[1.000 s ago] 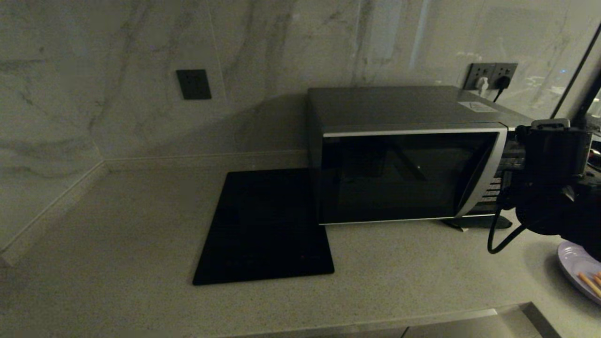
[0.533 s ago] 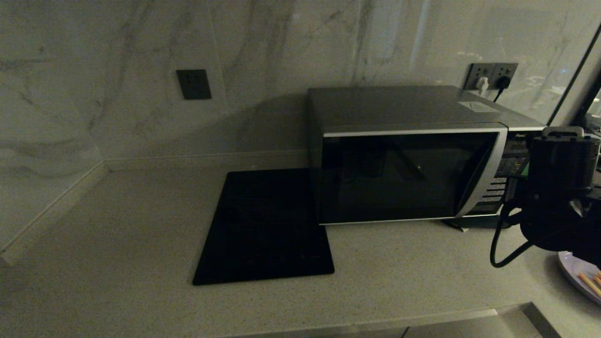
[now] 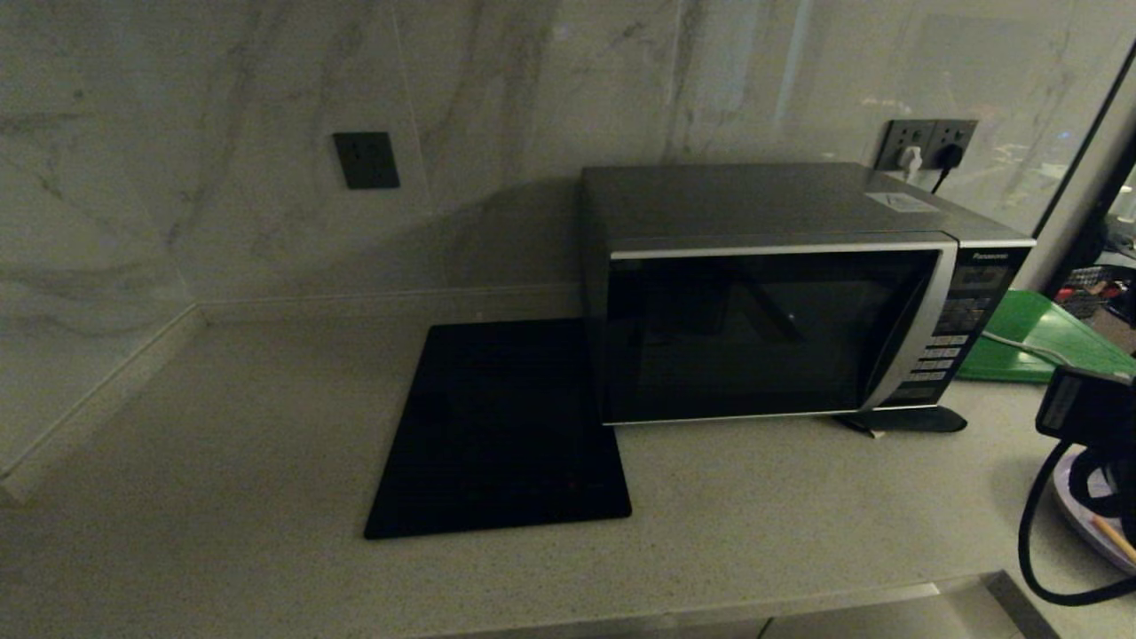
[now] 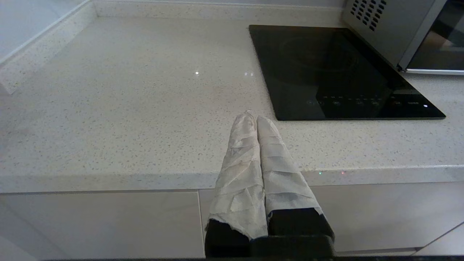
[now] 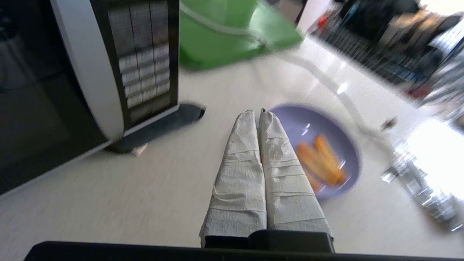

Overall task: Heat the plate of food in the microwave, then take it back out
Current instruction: Open the microwave oven

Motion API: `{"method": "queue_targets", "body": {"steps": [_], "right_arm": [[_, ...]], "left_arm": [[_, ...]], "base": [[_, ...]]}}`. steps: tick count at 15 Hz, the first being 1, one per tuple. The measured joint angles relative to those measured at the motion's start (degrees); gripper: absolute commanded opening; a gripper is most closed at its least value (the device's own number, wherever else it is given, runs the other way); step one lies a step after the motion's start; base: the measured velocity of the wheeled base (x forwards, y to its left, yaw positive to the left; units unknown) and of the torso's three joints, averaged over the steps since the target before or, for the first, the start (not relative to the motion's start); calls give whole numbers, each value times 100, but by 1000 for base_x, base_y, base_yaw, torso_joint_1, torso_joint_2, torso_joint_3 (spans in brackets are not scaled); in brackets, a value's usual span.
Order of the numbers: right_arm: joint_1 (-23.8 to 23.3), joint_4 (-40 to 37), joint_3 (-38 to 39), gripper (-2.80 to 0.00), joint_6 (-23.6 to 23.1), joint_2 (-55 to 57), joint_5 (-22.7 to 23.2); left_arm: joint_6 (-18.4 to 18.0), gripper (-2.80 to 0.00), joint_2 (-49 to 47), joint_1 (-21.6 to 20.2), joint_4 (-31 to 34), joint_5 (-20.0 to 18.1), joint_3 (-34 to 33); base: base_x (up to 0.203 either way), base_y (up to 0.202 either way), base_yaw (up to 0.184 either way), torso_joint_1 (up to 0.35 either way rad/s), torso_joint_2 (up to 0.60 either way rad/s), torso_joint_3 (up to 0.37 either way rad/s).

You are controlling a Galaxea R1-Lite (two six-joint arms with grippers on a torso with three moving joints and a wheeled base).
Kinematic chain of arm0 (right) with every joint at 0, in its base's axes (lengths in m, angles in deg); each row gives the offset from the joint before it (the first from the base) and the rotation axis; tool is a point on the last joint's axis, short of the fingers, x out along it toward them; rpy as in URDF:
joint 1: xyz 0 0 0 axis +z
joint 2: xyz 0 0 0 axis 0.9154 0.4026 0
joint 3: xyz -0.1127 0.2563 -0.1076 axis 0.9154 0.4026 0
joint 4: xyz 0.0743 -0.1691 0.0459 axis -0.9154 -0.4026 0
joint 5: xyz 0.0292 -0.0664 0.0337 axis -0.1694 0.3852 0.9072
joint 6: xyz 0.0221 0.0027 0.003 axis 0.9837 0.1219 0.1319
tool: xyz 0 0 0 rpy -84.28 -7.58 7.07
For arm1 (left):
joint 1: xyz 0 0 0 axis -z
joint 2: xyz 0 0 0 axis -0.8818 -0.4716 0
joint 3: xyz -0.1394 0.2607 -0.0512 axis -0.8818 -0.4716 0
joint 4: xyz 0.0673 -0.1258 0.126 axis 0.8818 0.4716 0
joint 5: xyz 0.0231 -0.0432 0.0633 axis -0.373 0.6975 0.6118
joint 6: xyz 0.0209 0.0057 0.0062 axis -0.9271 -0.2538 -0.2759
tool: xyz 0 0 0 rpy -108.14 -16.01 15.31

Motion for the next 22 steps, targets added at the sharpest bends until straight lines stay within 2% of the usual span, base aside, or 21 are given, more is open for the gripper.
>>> {"method": "queue_targets", "body": {"steps": [6, 10, 13, 14, 18, 22], "right_arm": [[212, 25, 618, -280, 1584, 549, 55], [227, 61, 722, -280, 1822, 473, -28], [241, 570, 874, -280, 1736, 635, -392], [282, 678, 901, 0, 1671, 703, -576], [568, 714, 725, 0, 1638, 925, -987], [663, 683, 746, 0, 1601, 1100, -1362]], "left_arm": [[-2, -280, 0, 2, 0, 2, 0], [-2, -280, 0, 0, 0, -1, 0], [1, -280, 0, 0, 0, 5, 0], [1, -280, 0, 0, 0, 4, 0], [-2, -280, 0, 0, -2, 2, 0], [-2, -280, 0, 0, 0, 2, 0]], "base": [[0, 0, 0, 0, 0, 0], [0, 0, 0, 0, 0, 0], [0, 0, 0, 0, 0, 0], [0, 0, 0, 0, 0, 0], [0, 0, 0, 0, 0, 0], [0, 0, 0, 0, 0, 0]]}}
